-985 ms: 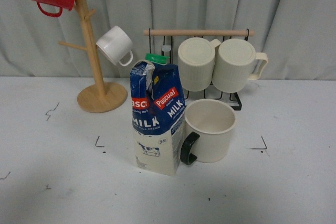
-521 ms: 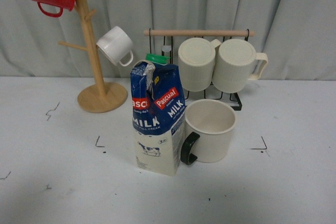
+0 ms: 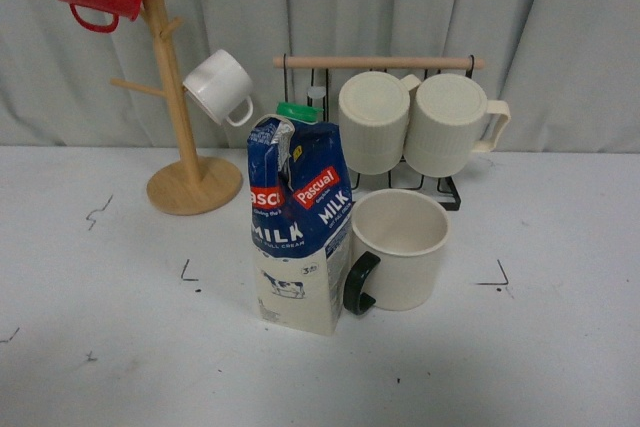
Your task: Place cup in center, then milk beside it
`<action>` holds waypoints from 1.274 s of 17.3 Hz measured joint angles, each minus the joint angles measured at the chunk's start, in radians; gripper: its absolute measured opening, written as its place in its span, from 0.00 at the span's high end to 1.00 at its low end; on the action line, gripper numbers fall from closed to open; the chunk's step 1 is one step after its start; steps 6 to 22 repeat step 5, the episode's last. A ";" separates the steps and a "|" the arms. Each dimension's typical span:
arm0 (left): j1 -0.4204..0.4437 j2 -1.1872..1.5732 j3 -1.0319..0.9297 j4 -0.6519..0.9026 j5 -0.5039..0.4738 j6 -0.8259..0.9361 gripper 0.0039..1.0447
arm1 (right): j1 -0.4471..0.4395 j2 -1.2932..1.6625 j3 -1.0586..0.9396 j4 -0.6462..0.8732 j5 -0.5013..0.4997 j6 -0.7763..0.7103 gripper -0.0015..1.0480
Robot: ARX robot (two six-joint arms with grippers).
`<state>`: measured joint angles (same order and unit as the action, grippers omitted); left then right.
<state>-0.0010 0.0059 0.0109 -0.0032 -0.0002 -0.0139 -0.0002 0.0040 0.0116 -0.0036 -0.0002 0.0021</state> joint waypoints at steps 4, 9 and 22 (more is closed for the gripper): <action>0.000 0.000 0.000 0.000 0.000 0.000 0.06 | 0.000 0.000 0.000 0.000 0.000 0.000 0.06; 0.000 0.000 0.000 0.000 0.000 0.000 0.06 | 0.000 0.000 0.000 0.000 0.000 0.000 0.06; 0.000 0.000 0.000 0.000 0.000 0.000 0.06 | 0.000 0.000 0.000 0.000 0.000 0.000 0.06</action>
